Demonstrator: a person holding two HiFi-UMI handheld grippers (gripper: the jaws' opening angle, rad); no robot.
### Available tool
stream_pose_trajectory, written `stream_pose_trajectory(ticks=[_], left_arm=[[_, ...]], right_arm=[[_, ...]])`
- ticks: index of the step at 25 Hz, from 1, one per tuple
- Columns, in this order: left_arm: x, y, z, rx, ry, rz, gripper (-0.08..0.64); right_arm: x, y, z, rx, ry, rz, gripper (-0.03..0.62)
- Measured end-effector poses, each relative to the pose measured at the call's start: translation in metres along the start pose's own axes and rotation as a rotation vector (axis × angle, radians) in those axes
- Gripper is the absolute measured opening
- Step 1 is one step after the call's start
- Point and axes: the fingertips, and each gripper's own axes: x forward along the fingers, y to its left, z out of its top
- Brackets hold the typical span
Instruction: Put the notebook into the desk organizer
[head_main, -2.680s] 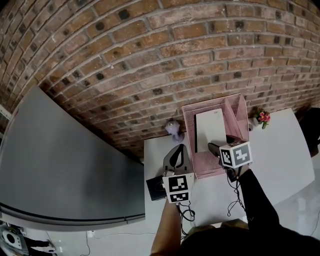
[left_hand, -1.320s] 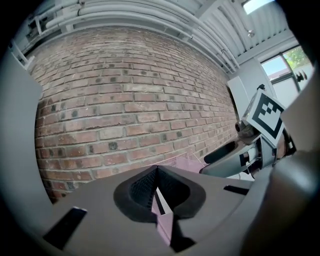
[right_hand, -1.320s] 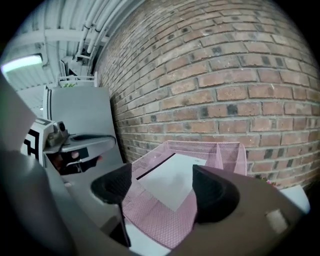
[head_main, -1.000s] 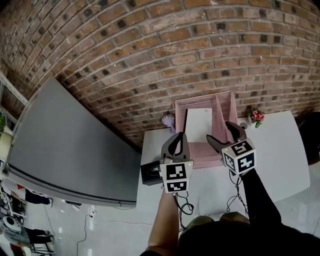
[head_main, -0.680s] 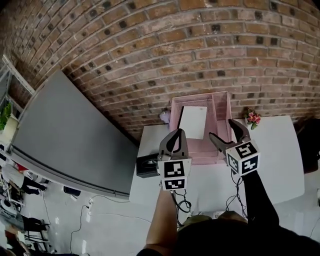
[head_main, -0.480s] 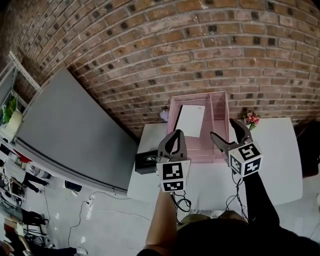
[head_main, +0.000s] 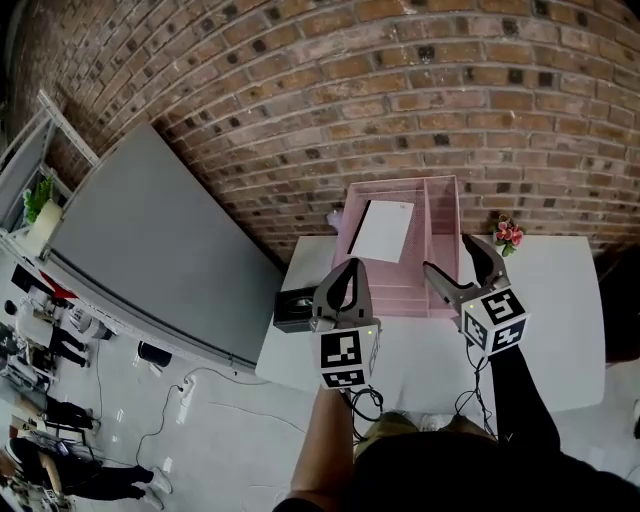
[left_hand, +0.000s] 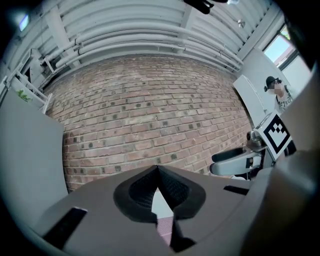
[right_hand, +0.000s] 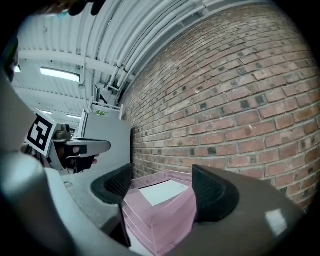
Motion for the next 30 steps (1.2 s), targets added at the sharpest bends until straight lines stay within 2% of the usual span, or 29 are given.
stream_pose_trajectory(ticks=[8,21,30], left_arm=[[0.000,-0.004,0.004,0.000,-0.015,0.004,0.006],[0.002,-0.006,-0.008,-0.030,0.014,0.011,0.006],[0.005,-0.013,-0.005,-0.041,-0.025,-0.011,0.006]], right_arm=[[0.002,0.000,0.003,-0.024,-0.010,0.021,0.373],[-0.004,0.004,-0.002,-0.039,-0.007,0.040,0.373],[-0.011,0.000,-0.002,-0.059,-0.012,0.031,0.372]])
